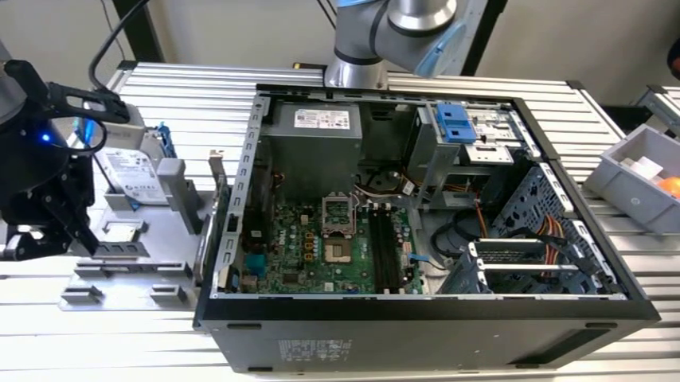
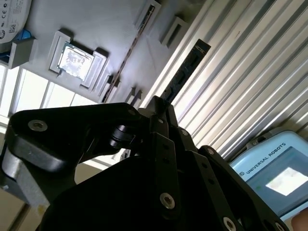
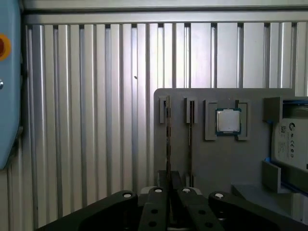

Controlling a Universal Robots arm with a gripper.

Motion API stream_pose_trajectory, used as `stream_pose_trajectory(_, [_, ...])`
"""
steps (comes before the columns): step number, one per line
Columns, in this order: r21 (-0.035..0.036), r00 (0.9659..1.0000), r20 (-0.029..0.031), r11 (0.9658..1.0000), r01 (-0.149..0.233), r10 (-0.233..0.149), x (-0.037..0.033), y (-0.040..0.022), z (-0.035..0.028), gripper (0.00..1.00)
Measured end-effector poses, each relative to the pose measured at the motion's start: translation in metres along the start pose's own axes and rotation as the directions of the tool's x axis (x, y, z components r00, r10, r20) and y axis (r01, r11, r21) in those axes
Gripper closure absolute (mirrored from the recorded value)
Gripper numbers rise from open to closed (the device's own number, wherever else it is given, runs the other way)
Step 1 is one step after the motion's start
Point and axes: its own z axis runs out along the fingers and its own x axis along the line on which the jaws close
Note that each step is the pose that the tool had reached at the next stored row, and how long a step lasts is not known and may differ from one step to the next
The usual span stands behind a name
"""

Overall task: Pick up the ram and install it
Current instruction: 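Pick up the ram and move it above insertion slot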

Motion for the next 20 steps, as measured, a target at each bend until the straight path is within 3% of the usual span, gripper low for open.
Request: stream_pose_trajectory(20, [0.0, 1.0, 0.0, 1.0, 0.0, 0.0, 0.0005, 0.0004, -0.0207, 1.0])
